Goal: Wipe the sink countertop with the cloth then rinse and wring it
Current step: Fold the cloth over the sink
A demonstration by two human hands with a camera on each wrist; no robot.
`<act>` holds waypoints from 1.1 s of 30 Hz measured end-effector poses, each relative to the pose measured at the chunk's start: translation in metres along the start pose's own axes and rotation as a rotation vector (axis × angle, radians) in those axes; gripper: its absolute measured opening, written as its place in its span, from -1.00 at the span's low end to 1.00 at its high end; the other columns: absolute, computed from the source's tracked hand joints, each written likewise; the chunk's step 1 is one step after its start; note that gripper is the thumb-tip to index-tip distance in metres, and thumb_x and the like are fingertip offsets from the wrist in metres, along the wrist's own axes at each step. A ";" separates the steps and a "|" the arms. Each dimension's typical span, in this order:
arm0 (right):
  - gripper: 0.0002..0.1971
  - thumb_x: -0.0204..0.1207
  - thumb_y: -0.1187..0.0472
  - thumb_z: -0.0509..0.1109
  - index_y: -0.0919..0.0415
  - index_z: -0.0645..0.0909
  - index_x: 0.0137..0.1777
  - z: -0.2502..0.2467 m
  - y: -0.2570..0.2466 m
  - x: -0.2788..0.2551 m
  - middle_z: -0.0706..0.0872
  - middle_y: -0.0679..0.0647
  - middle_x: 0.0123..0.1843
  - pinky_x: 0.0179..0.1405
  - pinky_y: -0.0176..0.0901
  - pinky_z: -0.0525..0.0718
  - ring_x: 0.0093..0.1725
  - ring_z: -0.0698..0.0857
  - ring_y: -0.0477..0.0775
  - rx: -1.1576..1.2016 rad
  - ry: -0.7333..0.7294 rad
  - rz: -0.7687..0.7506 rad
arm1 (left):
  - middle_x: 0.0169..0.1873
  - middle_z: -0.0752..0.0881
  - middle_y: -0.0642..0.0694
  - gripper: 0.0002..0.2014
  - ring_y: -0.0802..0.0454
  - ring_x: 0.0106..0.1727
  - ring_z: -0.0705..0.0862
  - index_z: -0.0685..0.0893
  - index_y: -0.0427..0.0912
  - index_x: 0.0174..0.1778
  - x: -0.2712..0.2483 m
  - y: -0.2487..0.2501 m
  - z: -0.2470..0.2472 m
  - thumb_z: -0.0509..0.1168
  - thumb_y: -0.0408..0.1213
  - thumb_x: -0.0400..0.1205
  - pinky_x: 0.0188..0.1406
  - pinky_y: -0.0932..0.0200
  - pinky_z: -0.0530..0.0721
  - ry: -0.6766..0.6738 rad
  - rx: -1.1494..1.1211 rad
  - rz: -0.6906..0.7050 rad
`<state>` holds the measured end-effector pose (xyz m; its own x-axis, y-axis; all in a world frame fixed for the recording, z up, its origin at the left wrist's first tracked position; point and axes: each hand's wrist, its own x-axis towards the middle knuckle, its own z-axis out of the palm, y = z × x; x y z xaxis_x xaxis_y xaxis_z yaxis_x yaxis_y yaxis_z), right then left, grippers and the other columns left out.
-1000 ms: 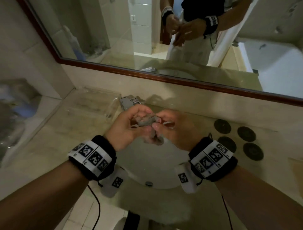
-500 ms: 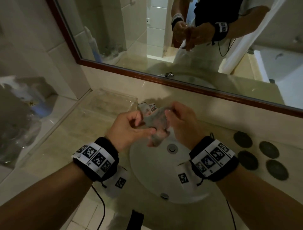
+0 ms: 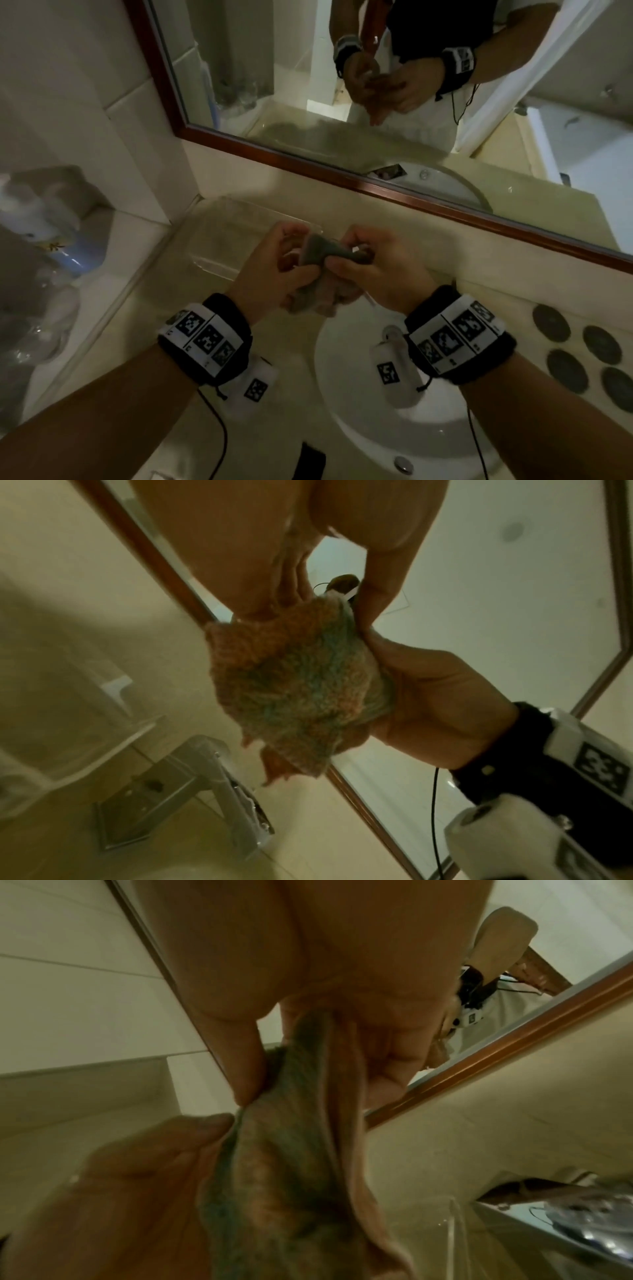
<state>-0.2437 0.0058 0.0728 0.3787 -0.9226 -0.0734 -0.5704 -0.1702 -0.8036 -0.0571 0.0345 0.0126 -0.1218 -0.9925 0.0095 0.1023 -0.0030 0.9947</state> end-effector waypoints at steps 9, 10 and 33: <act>-0.71 0.48 0.27 0.48 0.01 0.68 0.18 0.020 0.000 0.050 0.80 0.05 -0.05 -0.16 -0.07 0.83 -0.07 0.79 0.06 0.131 -0.014 0.190 | -0.51 0.51 0.13 -0.71 0.28 -0.45 0.43 0.44 -0.13 -0.36 0.019 -0.033 -0.054 0.43 -0.28 0.58 -0.37 0.41 0.40 -0.172 0.355 -0.095; -0.77 0.48 0.27 0.46 0.03 0.72 0.12 0.021 0.000 0.055 0.80 0.01 -0.10 -0.23 -0.20 0.80 -0.12 0.78 0.01 0.096 0.003 0.195 | -0.53 0.48 0.17 -0.68 0.28 -0.49 0.41 0.40 -0.10 -0.37 0.022 -0.033 -0.062 0.40 -0.32 0.60 -0.42 0.46 0.35 -0.146 0.371 -0.095; -0.80 0.43 0.32 0.39 0.04 0.72 -0.04 0.086 0.057 0.132 0.72 0.00 0.00 -0.03 -0.04 0.67 0.00 0.64 0.06 -0.453 -0.022 0.001 | 0.01 0.79 -0.08 -0.72 -0.09 0.05 0.68 0.82 -0.09 -0.02 0.111 -0.061 -0.148 0.28 -0.04 0.54 0.11 -0.04 0.63 -0.258 1.102 0.209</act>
<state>-0.1637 -0.0957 -0.0336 0.3906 -0.9162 -0.0901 -0.8303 -0.3083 -0.4643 0.0688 -0.0939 -0.0622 -0.4156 -0.9061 0.0787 -0.7592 0.3933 0.5187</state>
